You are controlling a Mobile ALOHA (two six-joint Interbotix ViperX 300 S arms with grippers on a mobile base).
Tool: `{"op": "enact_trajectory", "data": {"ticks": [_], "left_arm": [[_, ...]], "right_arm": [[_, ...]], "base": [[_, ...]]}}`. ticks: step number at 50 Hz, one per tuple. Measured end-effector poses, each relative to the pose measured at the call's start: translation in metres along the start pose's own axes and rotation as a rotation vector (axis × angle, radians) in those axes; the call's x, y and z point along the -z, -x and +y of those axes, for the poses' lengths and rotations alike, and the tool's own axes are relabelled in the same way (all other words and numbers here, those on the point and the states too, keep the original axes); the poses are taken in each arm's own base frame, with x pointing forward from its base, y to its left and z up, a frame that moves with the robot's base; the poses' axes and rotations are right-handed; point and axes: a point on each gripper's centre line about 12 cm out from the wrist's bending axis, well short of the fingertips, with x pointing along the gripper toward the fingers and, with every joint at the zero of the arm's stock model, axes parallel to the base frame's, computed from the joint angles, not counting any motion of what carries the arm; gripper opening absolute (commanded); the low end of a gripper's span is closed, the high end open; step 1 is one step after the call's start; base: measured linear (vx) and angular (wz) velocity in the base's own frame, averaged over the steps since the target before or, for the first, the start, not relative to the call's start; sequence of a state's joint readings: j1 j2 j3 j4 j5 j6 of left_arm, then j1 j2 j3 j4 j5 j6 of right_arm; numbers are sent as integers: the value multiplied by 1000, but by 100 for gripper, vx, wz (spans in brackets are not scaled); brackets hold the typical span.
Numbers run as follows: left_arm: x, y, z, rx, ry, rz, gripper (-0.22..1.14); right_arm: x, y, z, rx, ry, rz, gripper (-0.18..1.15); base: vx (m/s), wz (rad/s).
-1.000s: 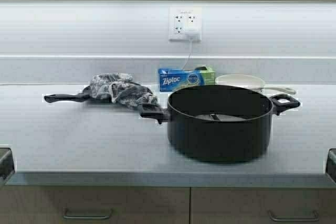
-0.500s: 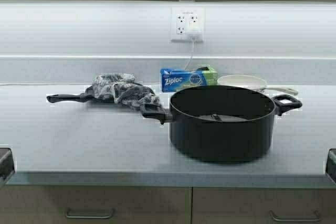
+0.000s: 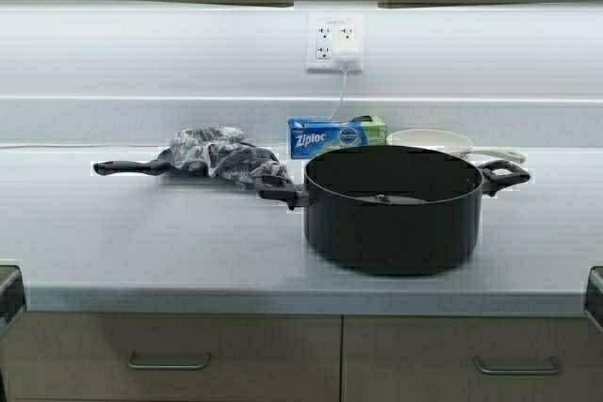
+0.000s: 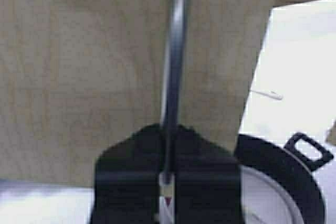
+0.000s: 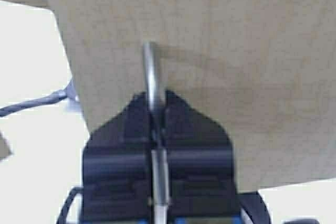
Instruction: Open the cabinet, put the pot inside, then close it
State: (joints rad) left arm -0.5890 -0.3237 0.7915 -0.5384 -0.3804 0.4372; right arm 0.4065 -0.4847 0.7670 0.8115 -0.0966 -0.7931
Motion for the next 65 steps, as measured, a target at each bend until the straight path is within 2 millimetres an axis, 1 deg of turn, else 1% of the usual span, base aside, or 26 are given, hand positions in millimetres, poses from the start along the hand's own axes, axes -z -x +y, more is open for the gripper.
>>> {"op": "enact_trajectory", "data": {"ticks": [4,12,16,26,37,39,42,43,45,47,50,51,53,54,56,58,61,65], "left_arm": [[-2,9,9,-2,-5,18,3],[-3,26,33,-35,2,69,3],[-2,36,45,-56,5,88,3],[-5,59,69,-111,14,110,3],[-4,65,90,-175,8,132,3],[-5,65,94,-186,10,128,4],[-6,65,95,-194,12,124,8],[-6,65,96,-199,14,121,11],[-7,65,99,-210,18,111,21],[-6,65,101,-219,14,110,34],[-6,64,103,-225,6,112,58],[-6,64,104,-227,3,111,67],[-5,64,104,-226,-3,114,83],[-6,64,103,-225,-6,113,91],[-10,68,102,-220,-9,103,102],[-14,72,99,-208,-11,96,106],[-21,82,91,-179,-7,86,104],[-28,96,83,-144,-13,84,95]], "right_arm": [[2,7,-7,12,-3,3,7],[8,22,-23,34,1,28,7],[10,30,-35,54,0,44,7],[14,37,-56,106,-11,79,6],[15,44,-82,192,-32,86,6],[16,46,-86,208,-36,85,8],[16,47,-91,224,-43,83,17],[16,48,-92,230,-44,84,22],[16,48,-95,239,-51,85,37],[16,48,-97,248,-63,83,55],[17,49,-100,255,-71,91,83],[18,50,-101,251,-75,98,91],[18,54,-100,244,-82,106,103],[19,56,-99,236,-85,115,106],[19,62,-97,221,-86,124,106],[21,70,-91,189,-89,146,104],[17,84,-85,164,-60,152,101],[12,104,-82,164,-34,157,99]], "base": [[-12,-2],[-10,-4],[-11,-3],[-11,3],[-14,9],[-17,9],[-17,6],[-16,3],[-14,0],[-12,1],[-9,2],[-7,2],[-6,-1],[-4,-2],[-3,0],[-1,2],[0,0],[-1,1]]}}
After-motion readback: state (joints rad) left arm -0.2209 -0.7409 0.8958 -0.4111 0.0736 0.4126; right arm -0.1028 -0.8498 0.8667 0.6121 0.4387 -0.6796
